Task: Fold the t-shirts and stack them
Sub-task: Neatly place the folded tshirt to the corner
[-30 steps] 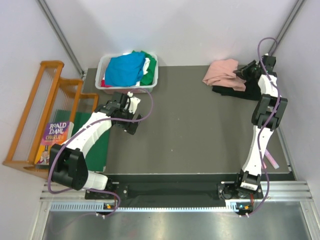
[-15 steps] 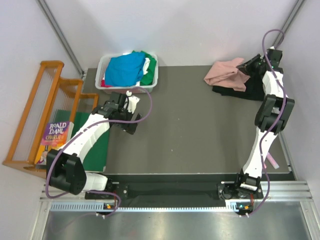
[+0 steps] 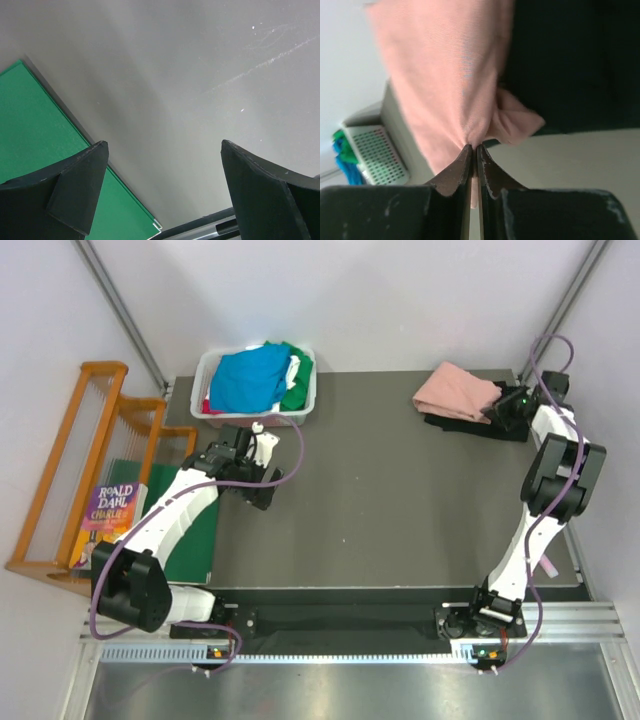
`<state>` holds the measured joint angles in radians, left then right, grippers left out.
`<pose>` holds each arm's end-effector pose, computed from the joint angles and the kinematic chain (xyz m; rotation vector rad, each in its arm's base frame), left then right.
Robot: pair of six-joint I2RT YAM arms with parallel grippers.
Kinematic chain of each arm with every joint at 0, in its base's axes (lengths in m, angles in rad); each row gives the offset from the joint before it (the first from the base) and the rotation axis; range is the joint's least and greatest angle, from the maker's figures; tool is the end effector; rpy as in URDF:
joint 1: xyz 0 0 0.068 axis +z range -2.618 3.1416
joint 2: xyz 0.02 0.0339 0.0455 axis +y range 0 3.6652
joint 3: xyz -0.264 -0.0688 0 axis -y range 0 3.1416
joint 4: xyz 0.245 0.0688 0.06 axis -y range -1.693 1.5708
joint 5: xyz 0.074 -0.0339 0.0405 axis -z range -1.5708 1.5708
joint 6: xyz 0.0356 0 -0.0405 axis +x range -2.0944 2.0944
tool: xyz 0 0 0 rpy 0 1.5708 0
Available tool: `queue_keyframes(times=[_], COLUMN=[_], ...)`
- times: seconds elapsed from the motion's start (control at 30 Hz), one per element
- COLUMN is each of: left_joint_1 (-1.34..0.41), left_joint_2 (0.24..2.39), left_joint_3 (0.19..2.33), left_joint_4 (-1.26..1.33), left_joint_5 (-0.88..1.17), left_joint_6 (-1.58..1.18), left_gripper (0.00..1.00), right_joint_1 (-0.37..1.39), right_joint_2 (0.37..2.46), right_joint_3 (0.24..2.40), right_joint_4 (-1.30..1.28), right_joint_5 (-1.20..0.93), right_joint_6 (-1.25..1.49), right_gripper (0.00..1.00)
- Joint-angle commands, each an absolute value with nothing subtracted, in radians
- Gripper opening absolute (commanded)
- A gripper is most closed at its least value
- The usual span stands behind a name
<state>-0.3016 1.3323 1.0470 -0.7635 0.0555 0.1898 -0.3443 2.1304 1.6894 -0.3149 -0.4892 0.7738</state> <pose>0.2517 -0.0804 0.2637 0.6564 2.5378 -0.1118 0.4613 -0.1476 0.2146 1.0238 2.1101 0.7831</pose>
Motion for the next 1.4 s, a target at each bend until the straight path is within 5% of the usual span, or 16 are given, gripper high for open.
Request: queue_keyframes(times=[0.0, 0.1, 0.13, 0.23, 0.37, 0.83, 0.97, 1.0, 1.07, 1.37], left_joint_1=[-0.298, -0.298, -0.298, -0.298, -0.298, -0.298, -0.298, -0.298, -0.298, -0.298], left_joint_2=[1.295, 1.289, 1.287, 1.285, 1.292, 1.333, 1.354, 1.362, 1.368, 1.404], left_joint_3=[1.078, 1.074, 1.074, 1.066, 1.062, 1.077, 1.065, 1.063, 1.062, 1.163], left_joint_4=[-0.772, -0.770, -0.772, -0.775, -0.773, -0.775, -0.764, -0.759, -0.753, -0.741], left_joint_5=[0.072, 0.068, 0.066, 0.055, 0.058, 0.029, 0.009, 0.009, 0.009, 0.014], left_joint_6=[0.202, 0.204, 0.204, 0.207, 0.209, 0.213, 0.218, 0.215, 0.210, 0.176], left_gripper=[0.99, 0.99, 0.99, 0.99, 0.99, 0.99, 0.99, 0.99, 0.99, 0.99], right_joint_1=[-0.380, -0.388, -0.390, -0.390, -0.388, -0.330, -0.330, -0.330, -0.328, -0.131], right_joint_2=[2.066, 2.112, 2.123, 2.119, 2.086, 2.487, 2.552, 2.554, 2.536, 1.990], right_joint_3=[1.643, 1.678, 1.693, 1.732, 1.804, 2.075, 2.147, 2.157, 2.157, 1.902], right_joint_4=[-0.308, -0.362, -0.380, -0.400, -0.411, -0.142, -0.314, -0.384, -0.432, -0.438], right_joint_5=[-0.408, -0.385, -0.388, -0.400, -0.405, -0.830, -0.755, -0.733, -0.686, -0.641], right_joint_6=[0.747, 0.736, 0.730, 0.736, 0.762, 1.042, 0.954, 0.904, 0.861, 0.550], right_gripper=[0.06, 0.21, 0.36, 0.58, 0.73, 0.73, 0.79, 0.89, 1.00, 1.00])
